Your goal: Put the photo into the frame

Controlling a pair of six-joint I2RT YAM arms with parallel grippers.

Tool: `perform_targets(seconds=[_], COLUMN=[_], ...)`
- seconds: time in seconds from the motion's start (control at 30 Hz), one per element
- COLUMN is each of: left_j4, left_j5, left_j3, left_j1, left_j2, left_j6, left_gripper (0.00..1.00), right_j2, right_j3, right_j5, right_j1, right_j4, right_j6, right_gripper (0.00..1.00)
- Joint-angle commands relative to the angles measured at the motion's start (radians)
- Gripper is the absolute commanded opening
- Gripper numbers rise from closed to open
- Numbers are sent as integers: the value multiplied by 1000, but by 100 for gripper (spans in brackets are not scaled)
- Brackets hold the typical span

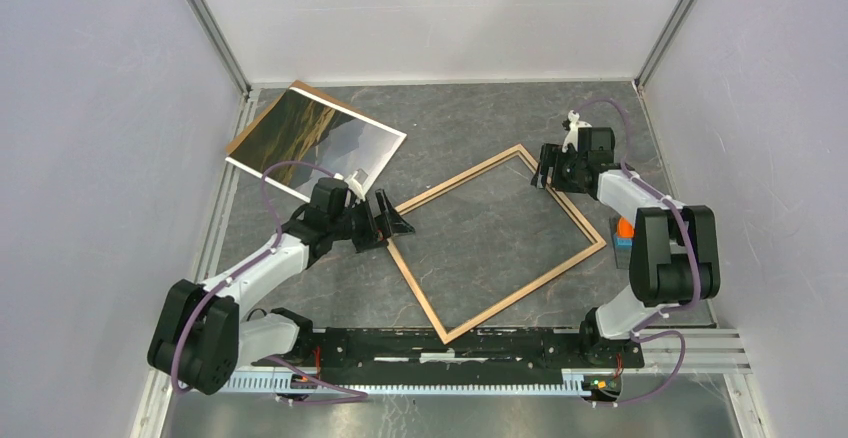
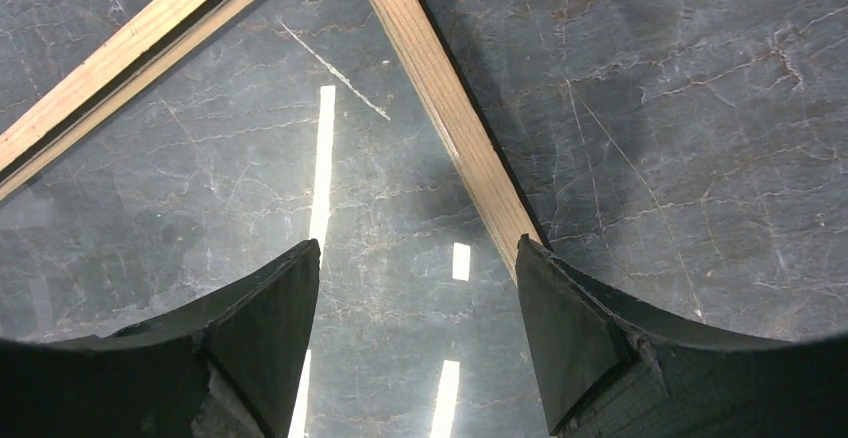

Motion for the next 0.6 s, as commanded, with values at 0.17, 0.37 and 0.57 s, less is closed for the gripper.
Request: perform_targets(seconds=[0.17,0.37,0.57], left_j4=[89,12,-9], left_j5=[2,-109,-157], left_j3=[-22,-35,-77], left_j1=[-2,-5,-12], left_j2=[26,-63,-98], left_j6=[-32,-19,-65], left_gripper=[100,100,100], right_j2=[31,32,37], right_j3=[0,-32,-43], right_j5=[-11,-28,-34], right_j1=[-7,-7,-7], right_j4=[41,52,52], right_j6=[-15,-8,-5], right_gripper=[77,77,77])
